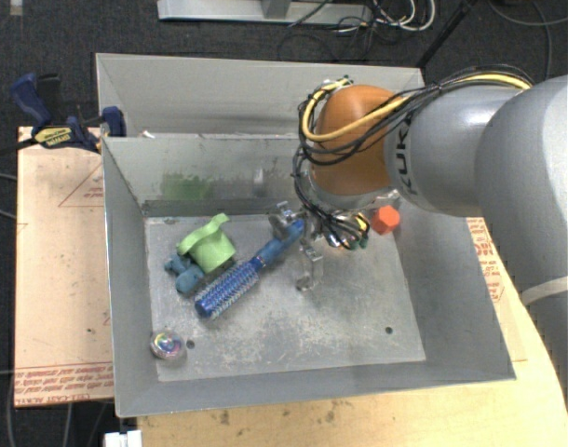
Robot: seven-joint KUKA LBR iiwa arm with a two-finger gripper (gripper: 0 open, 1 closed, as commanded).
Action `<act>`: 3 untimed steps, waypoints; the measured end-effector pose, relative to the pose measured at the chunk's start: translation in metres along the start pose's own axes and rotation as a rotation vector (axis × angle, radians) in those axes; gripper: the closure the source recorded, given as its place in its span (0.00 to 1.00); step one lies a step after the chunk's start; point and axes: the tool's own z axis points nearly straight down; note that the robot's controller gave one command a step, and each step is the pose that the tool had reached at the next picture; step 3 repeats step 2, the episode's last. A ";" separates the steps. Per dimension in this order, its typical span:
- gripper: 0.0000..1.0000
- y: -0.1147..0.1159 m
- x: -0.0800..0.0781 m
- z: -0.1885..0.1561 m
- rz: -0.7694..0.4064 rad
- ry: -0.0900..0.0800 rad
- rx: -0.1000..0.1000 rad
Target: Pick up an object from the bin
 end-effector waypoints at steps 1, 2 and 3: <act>1.00 0.000 0.000 -0.002 -0.001 0.002 0.001; 1.00 0.000 -0.008 -0.146 -0.037 -0.002 0.003; 1.00 0.000 -0.008 -0.146 -0.037 -0.002 0.003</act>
Offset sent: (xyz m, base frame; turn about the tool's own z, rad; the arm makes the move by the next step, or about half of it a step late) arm 0.0000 0.0000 0.0000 0.0000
